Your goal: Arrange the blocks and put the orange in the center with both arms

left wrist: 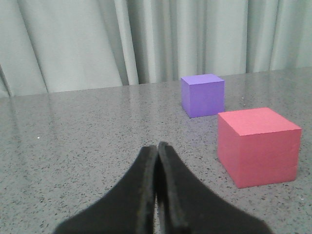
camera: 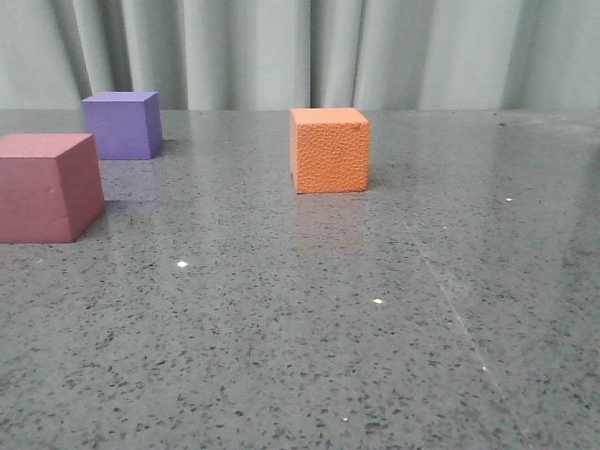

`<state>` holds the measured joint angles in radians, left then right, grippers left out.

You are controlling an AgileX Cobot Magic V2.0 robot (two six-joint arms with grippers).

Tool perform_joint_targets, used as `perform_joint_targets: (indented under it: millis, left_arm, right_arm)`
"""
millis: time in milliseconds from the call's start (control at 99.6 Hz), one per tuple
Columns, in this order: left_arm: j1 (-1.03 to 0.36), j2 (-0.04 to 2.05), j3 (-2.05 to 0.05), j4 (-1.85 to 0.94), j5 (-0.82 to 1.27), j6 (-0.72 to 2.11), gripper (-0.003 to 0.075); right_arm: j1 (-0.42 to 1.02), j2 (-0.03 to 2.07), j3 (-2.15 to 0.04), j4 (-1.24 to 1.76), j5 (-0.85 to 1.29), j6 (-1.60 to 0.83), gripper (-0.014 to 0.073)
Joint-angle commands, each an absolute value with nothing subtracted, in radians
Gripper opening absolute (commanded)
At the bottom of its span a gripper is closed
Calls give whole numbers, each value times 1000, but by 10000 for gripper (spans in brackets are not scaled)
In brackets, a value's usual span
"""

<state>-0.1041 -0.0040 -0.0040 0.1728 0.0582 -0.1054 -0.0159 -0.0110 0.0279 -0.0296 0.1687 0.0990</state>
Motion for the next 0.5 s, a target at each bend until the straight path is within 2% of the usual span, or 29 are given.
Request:
perform_joint_targets:
  millis: [0, 251, 432, 492]
  left_arm:
    - [-102, -36, 50, 164, -16, -108, -19]
    - [-102, -36, 50, 164, -18, -108, -19]
    - [-102, -36, 41, 190, -153, -106, -19]
    - [-102, -36, 15, 175, -138, -106, -19]
  right_arm:
    - [-19, -20, 14, -31, 82, 88, -67]
    - [-19, -20, 14, -31, 82, 88, -67]
    - [-19, -20, 14, -31, 82, 88, -67]
    - [-19, -20, 14, -31, 82, 88, -67]
